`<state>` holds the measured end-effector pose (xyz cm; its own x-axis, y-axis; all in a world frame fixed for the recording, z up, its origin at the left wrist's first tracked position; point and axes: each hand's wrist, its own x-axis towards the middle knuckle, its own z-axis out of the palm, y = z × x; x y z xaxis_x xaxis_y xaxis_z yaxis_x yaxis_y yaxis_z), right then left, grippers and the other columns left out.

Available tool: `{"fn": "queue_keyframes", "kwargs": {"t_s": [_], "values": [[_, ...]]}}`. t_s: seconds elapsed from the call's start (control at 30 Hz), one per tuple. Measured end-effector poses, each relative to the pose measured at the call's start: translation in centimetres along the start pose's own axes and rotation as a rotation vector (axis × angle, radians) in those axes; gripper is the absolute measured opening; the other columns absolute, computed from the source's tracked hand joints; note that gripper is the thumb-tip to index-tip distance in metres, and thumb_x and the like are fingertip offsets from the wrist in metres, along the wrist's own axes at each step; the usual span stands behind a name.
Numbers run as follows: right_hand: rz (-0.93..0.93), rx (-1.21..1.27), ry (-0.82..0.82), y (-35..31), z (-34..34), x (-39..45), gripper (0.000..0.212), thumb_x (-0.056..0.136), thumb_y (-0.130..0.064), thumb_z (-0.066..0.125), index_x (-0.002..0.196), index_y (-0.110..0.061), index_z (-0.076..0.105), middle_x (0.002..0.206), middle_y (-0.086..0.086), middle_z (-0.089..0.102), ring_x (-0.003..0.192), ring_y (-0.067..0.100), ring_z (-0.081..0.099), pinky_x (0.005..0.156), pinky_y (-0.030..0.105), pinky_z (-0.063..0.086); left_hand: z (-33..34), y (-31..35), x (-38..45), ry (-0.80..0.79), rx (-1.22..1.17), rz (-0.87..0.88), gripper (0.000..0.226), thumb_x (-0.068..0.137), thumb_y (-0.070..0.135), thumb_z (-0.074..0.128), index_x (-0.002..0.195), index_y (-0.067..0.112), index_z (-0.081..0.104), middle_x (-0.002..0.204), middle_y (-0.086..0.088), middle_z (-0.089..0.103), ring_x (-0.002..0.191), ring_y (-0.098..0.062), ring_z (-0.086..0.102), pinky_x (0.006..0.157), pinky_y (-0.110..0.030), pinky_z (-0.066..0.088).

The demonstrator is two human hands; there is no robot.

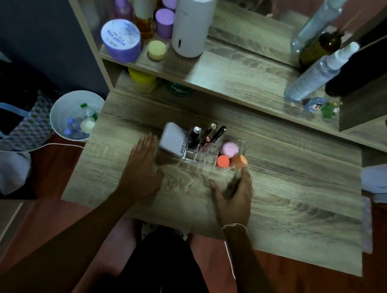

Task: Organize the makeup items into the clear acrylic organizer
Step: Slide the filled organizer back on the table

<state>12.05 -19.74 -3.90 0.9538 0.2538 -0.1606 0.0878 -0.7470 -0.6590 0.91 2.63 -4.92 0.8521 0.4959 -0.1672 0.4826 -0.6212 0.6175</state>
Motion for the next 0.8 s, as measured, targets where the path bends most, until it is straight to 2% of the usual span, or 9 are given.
{"fn": "queue_keyframes", "kwargs": {"t_s": [0.1, 0.23, 0.4, 0.53, 0.6, 0.7, 0.8], "values": [[-0.020, -0.064, -0.026, -0.1, 0.3, 0.2, 0.092, 0.075, -0.053, 0.071, 0.145, -0.016, 0.025, 0.153, 0.010, 0.035, 0.142, 0.027, 0.026, 0.115, 0.056, 0.028, 0.0, 0.1, -0.2, -0.021, -0.009, 0.023, 0.089, 0.077, 0.026, 0.057, 0.149, 0.006, 0.010, 0.158, -0.018, 0.015, 0.146, -0.032, 0.005, 0.118, -0.044, 0.004], [-0.022, -0.056, -0.030, -0.3, 0.0, 0.5, 0.091, 0.076, -0.048, 0.073, 0.145, -0.013, 0.027, 0.152, 0.012, 0.035, 0.142, 0.028, 0.027, 0.117, 0.053, 0.023, -0.1, 0.0, -0.2, -0.030, -0.027, 0.026, 0.091, 0.077, 0.018, 0.064, 0.149, 0.007, 0.009, 0.158, -0.017, 0.014, 0.146, -0.033, 0.005, 0.119, -0.047, 0.008], [-0.002, -0.015, -0.074, -0.8, -0.4, 0.5, 0.088, 0.075, -0.048, 0.073, 0.145, -0.021, 0.027, 0.146, 0.012, 0.044, 0.137, 0.033, 0.036, 0.108, 0.057, 0.036, -0.5, 0.2, -0.1, -0.031, -0.031, 0.048, 0.090, 0.077, 0.014, 0.065, 0.149, 0.006, 0.012, 0.157, -0.018, 0.017, 0.146, -0.033, 0.010, 0.120, -0.052, 0.012], [0.028, -0.009, -0.091, -1.1, -0.7, 0.3, 0.091, 0.074, -0.046, 0.075, 0.146, -0.029, 0.022, 0.141, 0.006, 0.049, 0.127, 0.030, 0.048, 0.099, 0.050, 0.048, -0.6, 0.5, -0.3, -0.034, -0.091, 0.053, 0.088, 0.077, 0.011, 0.065, 0.148, 0.005, 0.015, 0.155, -0.017, 0.025, 0.143, -0.032, 0.020, 0.116, -0.053, 0.023], [0.041, -0.008, -0.095, -1.3, -0.8, 0.3, 0.092, 0.075, -0.044, 0.075, 0.147, -0.030, 0.019, 0.141, 0.006, 0.050, 0.125, 0.029, 0.049, 0.098, 0.050, 0.049, -0.6, 0.7, -0.4, -0.026, -0.130, 0.048, 0.086, 0.076, 0.010, 0.066, 0.148, 0.006, 0.018, 0.151, -0.018, 0.031, 0.140, -0.033, 0.028, 0.113, -0.054, 0.028], [0.051, -0.004, -0.096, -1.4, -0.7, 0.6, 0.090, 0.077, -0.042, 0.073, 0.148, -0.025, 0.019, 0.141, 0.009, 0.050, 0.127, 0.032, 0.048, 0.101, 0.050, 0.045, -0.6, 0.9, -0.4, -0.011, -0.146, 0.056, 0.087, 0.075, 0.008, 0.066, 0.148, 0.007, 0.019, 0.149, -0.018, 0.035, 0.137, -0.034, 0.033, 0.111, -0.056, 0.030], [0.050, -0.031, -0.081, -1.3, -0.6, 1.1, 0.080, 0.083, -0.042, 0.068, 0.146, -0.015, 0.028, 0.142, 0.016, 0.048, 0.132, 0.034, 0.044, 0.107, 0.051, 0.039, -0.7, 0.9, -0.4, -0.013, -0.185, 0.039, 0.088, 0.075, 0.005, 0.064, 0.149, 0.011, 0.017, 0.148, -0.016, 0.037, 0.135, -0.032, 0.035, 0.111, -0.057, 0.030]]}}
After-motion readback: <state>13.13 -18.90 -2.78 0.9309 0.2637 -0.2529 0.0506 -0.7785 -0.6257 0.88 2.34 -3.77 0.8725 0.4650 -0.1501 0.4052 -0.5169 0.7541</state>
